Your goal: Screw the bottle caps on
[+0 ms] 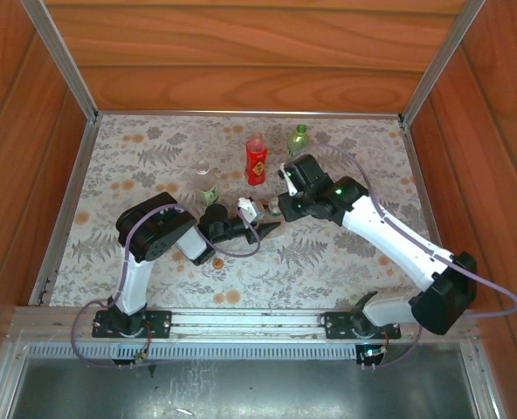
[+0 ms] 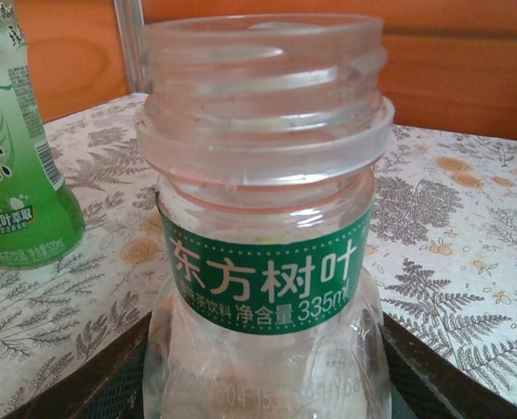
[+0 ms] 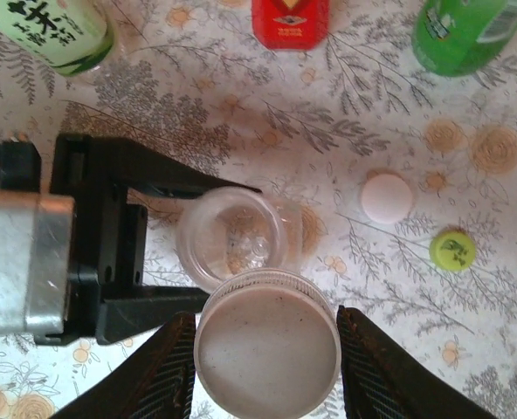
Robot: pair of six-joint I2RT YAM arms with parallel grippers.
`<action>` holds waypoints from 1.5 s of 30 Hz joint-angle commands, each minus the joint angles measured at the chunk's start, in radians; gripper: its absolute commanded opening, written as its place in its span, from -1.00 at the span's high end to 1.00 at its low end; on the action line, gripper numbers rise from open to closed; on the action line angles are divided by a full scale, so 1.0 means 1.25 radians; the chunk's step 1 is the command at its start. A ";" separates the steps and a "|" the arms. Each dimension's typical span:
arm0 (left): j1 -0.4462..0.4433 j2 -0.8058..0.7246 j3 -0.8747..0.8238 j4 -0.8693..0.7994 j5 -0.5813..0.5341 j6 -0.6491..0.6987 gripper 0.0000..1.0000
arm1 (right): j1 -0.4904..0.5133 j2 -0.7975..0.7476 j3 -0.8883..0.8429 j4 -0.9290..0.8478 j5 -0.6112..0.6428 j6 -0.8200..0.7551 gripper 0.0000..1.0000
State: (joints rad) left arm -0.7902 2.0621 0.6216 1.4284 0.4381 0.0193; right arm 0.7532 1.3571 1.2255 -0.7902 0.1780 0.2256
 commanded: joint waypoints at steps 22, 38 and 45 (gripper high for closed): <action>-0.003 0.011 -0.003 -0.009 0.019 0.010 -0.12 | 0.006 0.128 0.070 0.008 -0.040 -0.055 0.09; -0.004 0.011 -0.003 -0.008 0.021 0.014 -0.12 | 0.004 0.200 0.158 -0.135 -0.023 -0.018 0.14; -0.005 0.011 -0.004 -0.009 0.020 0.015 -0.12 | 0.004 0.190 0.173 -0.142 -0.024 -0.008 0.14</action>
State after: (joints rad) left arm -0.7914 2.0621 0.6216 1.4277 0.4469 0.0307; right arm 0.7532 1.5921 1.4269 -0.9154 0.1467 0.1970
